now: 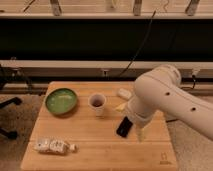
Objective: Move the arm in a circular motion
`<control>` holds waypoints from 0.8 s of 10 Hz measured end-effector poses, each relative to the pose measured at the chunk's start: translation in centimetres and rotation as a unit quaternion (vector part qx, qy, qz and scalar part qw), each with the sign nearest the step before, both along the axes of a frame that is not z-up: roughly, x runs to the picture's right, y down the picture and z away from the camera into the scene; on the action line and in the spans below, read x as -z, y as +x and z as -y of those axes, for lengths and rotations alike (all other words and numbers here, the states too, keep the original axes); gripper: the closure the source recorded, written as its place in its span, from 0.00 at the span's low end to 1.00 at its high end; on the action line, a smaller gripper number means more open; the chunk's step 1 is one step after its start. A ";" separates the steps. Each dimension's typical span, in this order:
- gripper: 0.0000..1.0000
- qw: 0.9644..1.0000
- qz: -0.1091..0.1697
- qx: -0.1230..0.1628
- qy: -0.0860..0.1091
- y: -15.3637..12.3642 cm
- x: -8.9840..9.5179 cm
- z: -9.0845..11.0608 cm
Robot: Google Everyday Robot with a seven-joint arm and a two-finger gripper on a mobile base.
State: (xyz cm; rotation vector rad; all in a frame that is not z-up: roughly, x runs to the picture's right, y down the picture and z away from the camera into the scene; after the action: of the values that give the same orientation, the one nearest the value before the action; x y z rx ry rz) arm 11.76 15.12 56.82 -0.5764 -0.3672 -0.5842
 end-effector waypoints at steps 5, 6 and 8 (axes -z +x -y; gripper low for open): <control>0.20 0.993 -0.104 -0.048 -0.015 9.3 -5.6 3.5; 0.20 0.992 -0.114 -0.053 -0.017 9.7 -6.8 4.3; 0.20 0.989 -0.135 -0.062 -0.023 10.3 -10.9 6.8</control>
State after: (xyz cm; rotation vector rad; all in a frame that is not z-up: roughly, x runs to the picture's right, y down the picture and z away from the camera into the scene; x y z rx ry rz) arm 22.01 8.29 67.71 -0.6621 -0.1597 -0.3725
